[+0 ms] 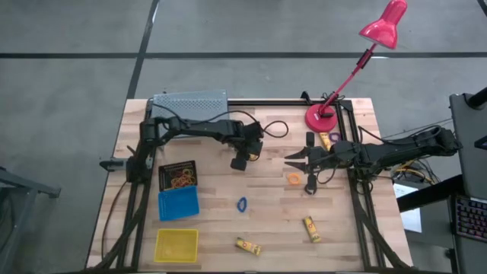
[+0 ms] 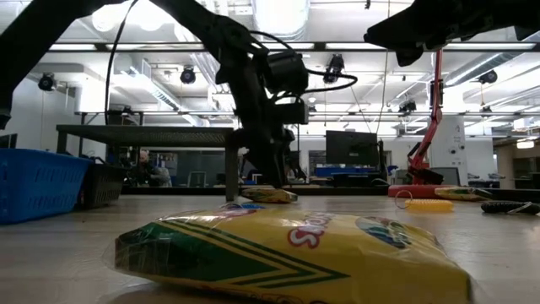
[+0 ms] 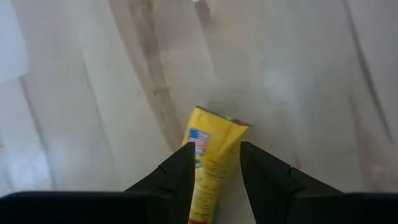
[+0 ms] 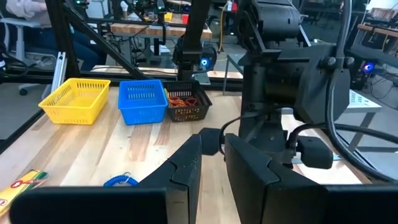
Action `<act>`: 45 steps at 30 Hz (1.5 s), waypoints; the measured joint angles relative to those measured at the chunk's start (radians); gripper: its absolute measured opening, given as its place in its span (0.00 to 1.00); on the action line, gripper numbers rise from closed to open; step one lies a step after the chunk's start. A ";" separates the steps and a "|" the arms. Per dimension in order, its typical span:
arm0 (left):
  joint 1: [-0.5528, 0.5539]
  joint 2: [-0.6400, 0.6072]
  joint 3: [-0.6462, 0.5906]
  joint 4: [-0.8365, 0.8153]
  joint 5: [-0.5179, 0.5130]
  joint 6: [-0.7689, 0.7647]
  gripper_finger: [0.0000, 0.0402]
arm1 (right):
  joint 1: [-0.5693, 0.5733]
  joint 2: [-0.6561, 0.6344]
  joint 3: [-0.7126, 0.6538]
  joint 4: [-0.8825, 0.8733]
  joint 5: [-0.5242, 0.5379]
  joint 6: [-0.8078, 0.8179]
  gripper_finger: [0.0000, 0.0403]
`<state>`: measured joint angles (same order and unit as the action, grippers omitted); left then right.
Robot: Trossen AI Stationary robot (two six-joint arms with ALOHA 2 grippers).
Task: Pick & Place Office Desk Supplies
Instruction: Put the yellow crayon box in the blue bin
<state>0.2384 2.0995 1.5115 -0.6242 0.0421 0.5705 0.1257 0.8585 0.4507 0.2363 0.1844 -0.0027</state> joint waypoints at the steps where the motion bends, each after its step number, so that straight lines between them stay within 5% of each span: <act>1: 0.001 0.000 0.000 0.003 -0.008 0.006 0.32 | 0.000 0.000 0.000 0.000 0.000 0.000 0.17; 25: 0.018 -0.004 -0.062 0.027 -0.027 -0.006 0.32 | 0.000 0.000 0.000 0.000 0.000 0.000 0.17; 45: -0.011 -0.003 -0.060 0.024 -0.034 -0.059 0.10 | 0.000 0.000 0.000 0.000 0.000 0.001 0.17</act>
<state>0.2269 2.0963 1.4515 -0.5998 0.0081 0.5115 0.1260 0.8584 0.4507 0.2363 0.1844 -0.0016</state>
